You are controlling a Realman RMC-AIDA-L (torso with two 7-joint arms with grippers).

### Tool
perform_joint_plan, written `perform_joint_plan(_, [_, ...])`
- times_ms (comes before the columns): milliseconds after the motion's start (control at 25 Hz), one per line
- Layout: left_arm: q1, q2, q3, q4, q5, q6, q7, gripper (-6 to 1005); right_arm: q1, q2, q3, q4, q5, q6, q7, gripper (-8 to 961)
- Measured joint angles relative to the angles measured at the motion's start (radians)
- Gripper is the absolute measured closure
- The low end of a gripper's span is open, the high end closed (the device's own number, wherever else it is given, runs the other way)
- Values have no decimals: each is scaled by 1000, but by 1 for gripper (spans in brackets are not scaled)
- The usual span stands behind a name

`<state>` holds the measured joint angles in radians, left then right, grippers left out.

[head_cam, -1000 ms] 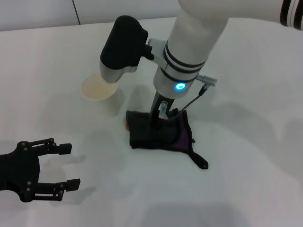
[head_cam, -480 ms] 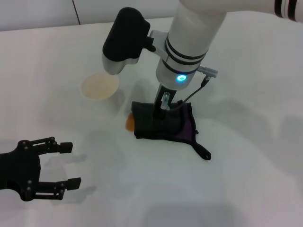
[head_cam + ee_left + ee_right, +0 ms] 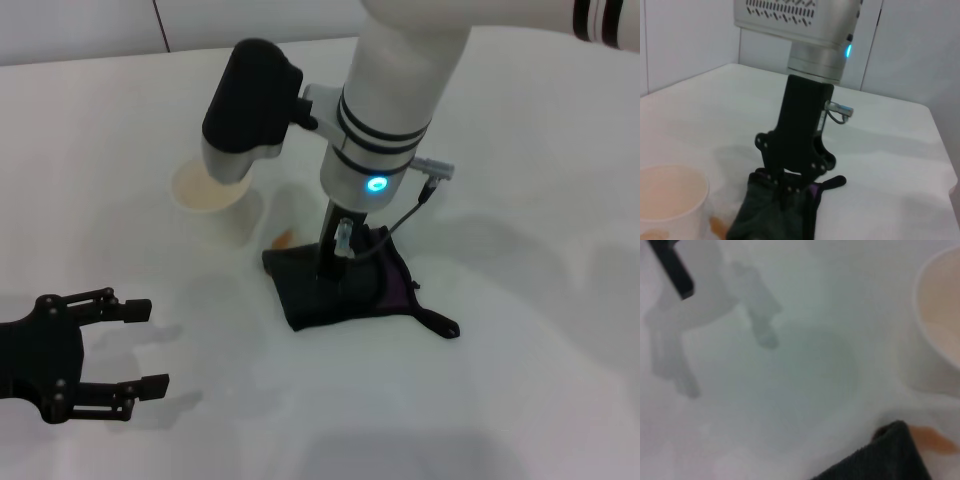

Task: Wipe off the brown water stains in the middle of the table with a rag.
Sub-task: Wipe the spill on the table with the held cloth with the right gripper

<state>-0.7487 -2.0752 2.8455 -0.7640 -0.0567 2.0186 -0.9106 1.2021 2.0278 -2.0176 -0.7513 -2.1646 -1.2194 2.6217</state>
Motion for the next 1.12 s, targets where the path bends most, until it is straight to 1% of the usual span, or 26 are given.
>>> perform_joint_plan(240, [-5,-2,0,0,0,0,1,135,18,0,-87,-12,91,2,-3,931])
perform_joint_plan(400, [-6,-3,0,1,0,0,1,135,24,0,-113,-29,115,8,-3,931])
perform_joint_plan(600, [-5,-4,0,2,0,0,1,135,25,0,-112,-10,108,29,-3,931])
perform_joint_plan(800, [-4,-6,0,2,0,0,1,135,52,0,-112,71,103,78,-3,931])
perform_joint_plan(1120, [-3,-5,0,13,0,0,-3,136,70,0,-112,99,100,109,-3,931])
